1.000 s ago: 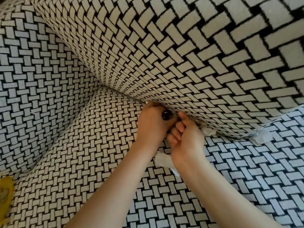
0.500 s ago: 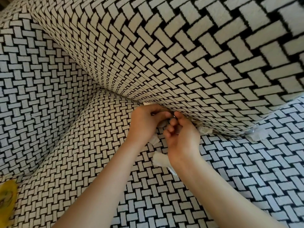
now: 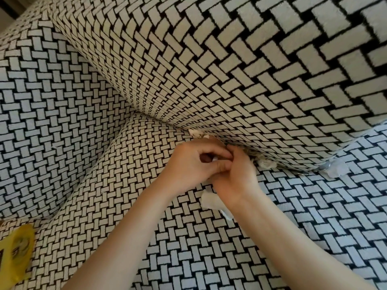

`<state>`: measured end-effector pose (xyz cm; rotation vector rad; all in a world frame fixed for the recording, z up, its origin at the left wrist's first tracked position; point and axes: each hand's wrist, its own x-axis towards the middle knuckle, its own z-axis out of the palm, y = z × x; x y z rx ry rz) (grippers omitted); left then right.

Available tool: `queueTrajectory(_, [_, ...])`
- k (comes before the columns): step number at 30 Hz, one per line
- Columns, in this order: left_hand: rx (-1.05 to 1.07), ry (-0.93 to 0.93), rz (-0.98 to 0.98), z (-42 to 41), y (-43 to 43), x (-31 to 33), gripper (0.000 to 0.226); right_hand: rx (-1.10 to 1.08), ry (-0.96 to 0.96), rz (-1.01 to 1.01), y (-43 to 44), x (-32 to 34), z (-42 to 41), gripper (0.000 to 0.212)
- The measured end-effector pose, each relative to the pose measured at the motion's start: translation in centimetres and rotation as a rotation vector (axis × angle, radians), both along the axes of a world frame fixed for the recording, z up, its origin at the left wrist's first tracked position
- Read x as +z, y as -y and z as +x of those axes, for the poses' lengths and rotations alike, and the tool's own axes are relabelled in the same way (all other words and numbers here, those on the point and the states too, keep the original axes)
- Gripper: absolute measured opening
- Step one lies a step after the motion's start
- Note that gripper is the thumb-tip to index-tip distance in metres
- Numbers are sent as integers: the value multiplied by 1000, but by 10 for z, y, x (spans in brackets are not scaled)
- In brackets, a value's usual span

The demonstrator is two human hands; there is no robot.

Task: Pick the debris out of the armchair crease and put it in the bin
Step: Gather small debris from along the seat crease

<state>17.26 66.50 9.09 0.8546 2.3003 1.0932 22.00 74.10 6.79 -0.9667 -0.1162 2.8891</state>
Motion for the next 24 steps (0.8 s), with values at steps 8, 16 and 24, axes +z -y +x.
queueTrajectory(8, [246,-74,-104,-20,-14,-13,17,-22,201,121,6,-3,2,36])
queueTrajectory(16, [148,-275,-229,-16,-23,-33,19,-51,231,90,4,-5,4,41])
queueTrajectory(24, [185,-295,1,-18,0,-21,13,-48,187,71,2,-6,-1,33])
